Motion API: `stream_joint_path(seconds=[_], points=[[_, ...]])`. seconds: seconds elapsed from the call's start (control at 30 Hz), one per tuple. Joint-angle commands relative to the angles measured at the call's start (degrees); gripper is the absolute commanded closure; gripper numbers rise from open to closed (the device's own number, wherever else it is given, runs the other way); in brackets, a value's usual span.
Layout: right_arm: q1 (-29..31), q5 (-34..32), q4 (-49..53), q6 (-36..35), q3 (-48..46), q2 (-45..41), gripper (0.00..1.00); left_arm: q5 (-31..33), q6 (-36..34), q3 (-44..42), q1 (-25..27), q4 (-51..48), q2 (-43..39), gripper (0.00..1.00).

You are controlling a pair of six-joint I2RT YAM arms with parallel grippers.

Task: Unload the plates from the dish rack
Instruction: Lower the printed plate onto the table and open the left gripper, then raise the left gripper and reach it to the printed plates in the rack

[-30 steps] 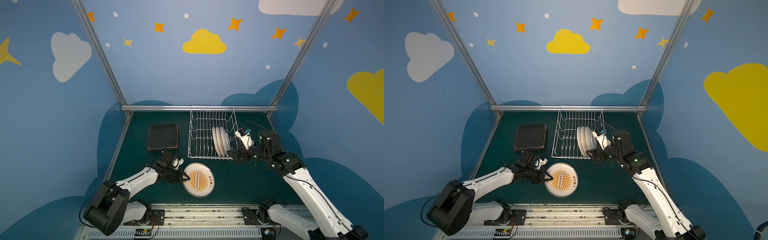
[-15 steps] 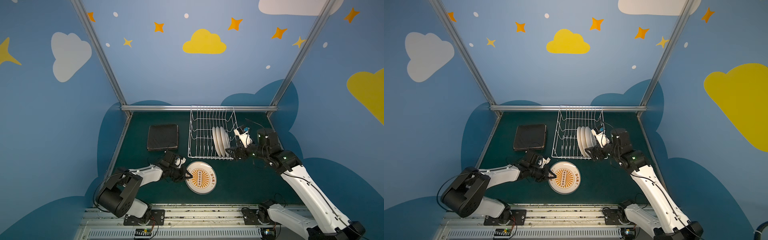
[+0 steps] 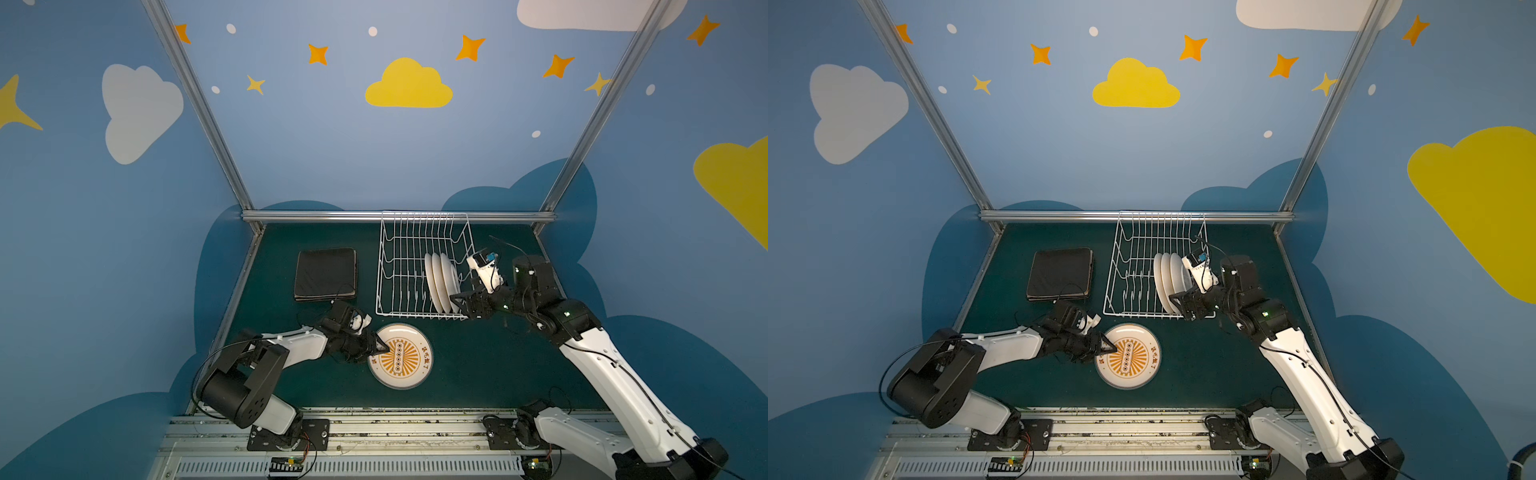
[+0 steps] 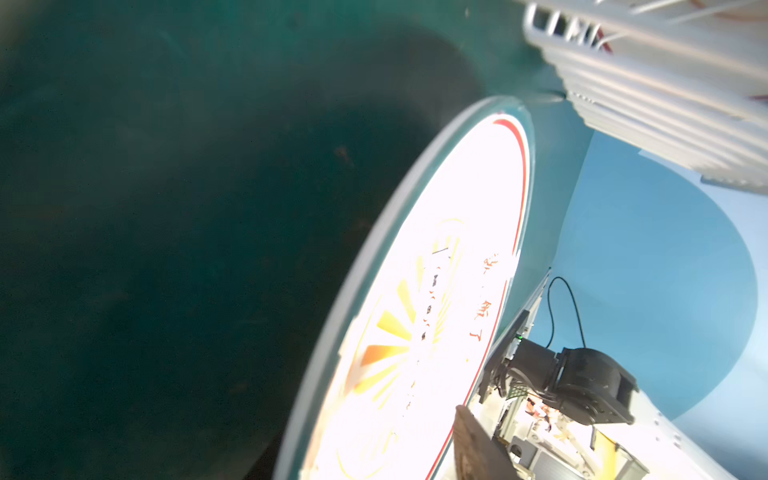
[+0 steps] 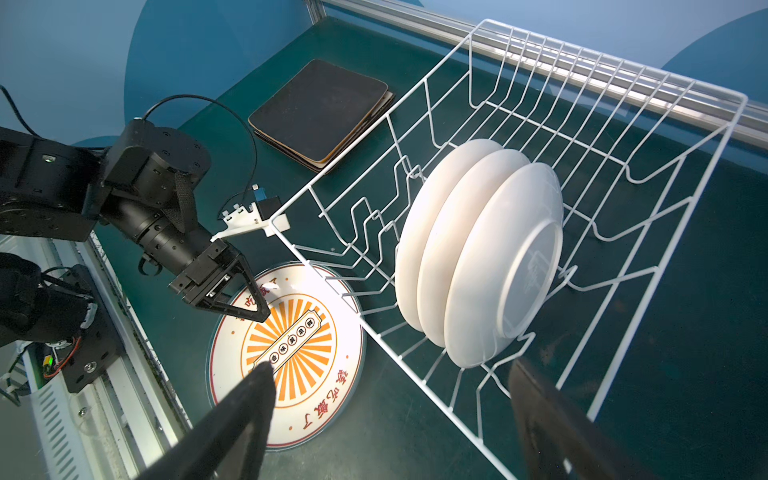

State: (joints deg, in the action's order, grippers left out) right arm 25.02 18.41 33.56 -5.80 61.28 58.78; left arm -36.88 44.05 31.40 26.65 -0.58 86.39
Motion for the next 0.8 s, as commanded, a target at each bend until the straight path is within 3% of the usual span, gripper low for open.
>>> stream_joint_path(seconds=[0.0, 0.4, 0.6, 0.77], points=[[0.34, -0.3, -1.02, 0.61, -0.1, 0.28, 0.12, 3.85, -1.19, 2.95, -0.24, -6.82, 0.53, 0.42], [0.33, -0.73, -1.48, 0.92, -0.27, 0.45, 0.12, 9.68, -0.7, 6.18, -0.46, -15.21, -1.29, 0.01], [0.3, -0.99, -2.03, 1.38, -0.41, 0.36, 0.12, 13.33, -1.19, 7.38, -0.48, -20.35, -6.54, 0.0], [0.39, -3.34, -2.49, 2.36, -0.99, -0.24, 0.12, 20.63, -3.57, 11.76, -0.63, -30.25, -13.78, 0.0]])
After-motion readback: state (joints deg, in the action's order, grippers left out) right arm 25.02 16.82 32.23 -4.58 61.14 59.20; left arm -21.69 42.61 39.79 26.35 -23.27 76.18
